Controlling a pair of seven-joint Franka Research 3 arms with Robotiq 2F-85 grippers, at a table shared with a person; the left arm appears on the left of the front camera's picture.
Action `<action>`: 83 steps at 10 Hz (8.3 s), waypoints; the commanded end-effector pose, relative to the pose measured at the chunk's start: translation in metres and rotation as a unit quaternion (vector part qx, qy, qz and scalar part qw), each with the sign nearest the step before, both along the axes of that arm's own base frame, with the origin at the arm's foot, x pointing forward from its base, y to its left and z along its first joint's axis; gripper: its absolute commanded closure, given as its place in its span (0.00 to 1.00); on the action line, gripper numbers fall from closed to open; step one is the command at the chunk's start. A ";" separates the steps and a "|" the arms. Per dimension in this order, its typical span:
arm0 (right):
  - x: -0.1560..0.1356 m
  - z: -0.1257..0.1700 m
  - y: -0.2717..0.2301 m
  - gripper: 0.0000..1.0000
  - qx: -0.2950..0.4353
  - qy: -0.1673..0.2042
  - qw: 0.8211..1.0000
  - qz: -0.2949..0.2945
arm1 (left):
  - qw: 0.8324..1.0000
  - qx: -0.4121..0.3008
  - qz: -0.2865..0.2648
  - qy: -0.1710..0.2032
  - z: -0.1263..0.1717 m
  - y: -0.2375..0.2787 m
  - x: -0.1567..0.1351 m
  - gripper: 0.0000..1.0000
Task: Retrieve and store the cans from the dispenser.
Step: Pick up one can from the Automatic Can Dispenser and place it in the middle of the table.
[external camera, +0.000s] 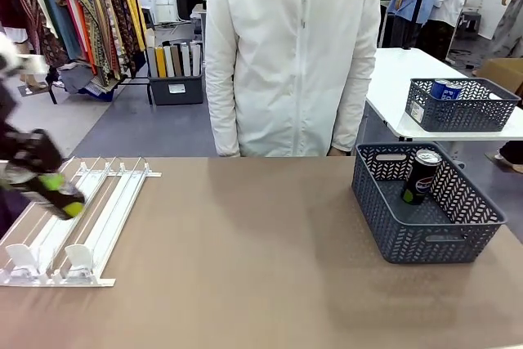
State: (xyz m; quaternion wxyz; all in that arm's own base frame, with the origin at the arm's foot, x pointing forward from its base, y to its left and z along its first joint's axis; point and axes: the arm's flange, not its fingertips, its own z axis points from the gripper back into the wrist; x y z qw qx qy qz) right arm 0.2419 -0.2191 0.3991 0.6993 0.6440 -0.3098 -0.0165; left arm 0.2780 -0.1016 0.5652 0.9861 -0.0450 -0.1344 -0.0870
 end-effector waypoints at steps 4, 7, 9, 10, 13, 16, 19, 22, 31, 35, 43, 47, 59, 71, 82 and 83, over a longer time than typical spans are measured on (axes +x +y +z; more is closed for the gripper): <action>-0.001 0.004 -0.001 0.00 0.001 0.001 1.000 0.005 | 0.987 0.096 -0.113 0.062 -0.048 -0.214 0.123 1.00; -0.001 0.004 -0.001 0.00 0.001 0.001 1.000 0.005 | 0.985 0.073 -0.140 0.069 -0.101 -0.281 0.144 1.00; -0.001 0.004 -0.001 0.00 0.001 0.001 1.000 0.005 | 0.983 0.061 -0.140 0.103 -0.131 -0.300 0.154 1.00; -0.001 0.004 -0.001 0.00 0.001 0.001 1.000 0.005 | 0.981 0.065 -0.135 0.122 -0.143 -0.305 0.157 1.00; -0.001 0.004 -0.001 0.00 0.001 0.001 1.000 0.005 | 0.977 0.052 -0.147 0.147 -0.163 -0.308 0.162 1.00; -0.001 0.004 -0.001 0.00 0.001 0.001 1.000 0.005 | 0.978 0.055 -0.147 0.140 -0.165 -0.310 0.162 0.98; -0.001 0.004 -0.001 0.00 0.001 0.001 1.000 0.005 | 0.977 0.058 -0.143 0.145 -0.163 -0.308 0.161 0.00; -0.001 0.004 -0.001 0.00 0.001 0.001 1.000 0.005 | 0.984 0.023 -0.134 0.112 -0.121 -0.279 0.144 0.00; -0.001 0.004 -0.001 0.00 0.001 0.001 1.000 0.005 | 0.839 -0.537 -0.080 0.043 -0.084 0.181 0.027 0.00; -0.001 0.004 -0.001 0.00 0.001 0.001 1.000 0.005 | 0.816 -0.576 -0.035 -0.005 -0.110 0.229 -0.001 0.00; -0.001 0.004 -0.001 0.00 0.001 0.001 1.000 0.005 | 0.816 -0.576 -0.035 -0.005 -0.110 0.229 -0.001 0.00; -0.001 0.004 -0.001 0.00 0.001 0.001 1.000 0.005 | 0.816 -0.576 -0.035 -0.005 -0.110 0.229 -0.001 0.00; -0.001 0.004 -0.001 0.00 0.001 0.001 1.000 0.005 | 0.816 -0.576 -0.035 -0.005 -0.110 0.229 -0.001 0.00; -0.001 0.004 -0.001 0.00 0.001 0.001 1.000 0.005 | 0.816 -0.576 -0.035 -0.005 -0.110 0.229 -0.001 0.00; -0.001 0.004 -0.001 0.00 0.001 0.001 1.000 0.005 | 0.816 -0.576 -0.035 -0.005 -0.110 0.229 -0.001 0.00; -0.001 0.004 -0.001 0.00 0.001 0.001 1.000 0.005 | 0.816 -0.576 -0.035 -0.005 -0.110 0.229 -0.001 0.00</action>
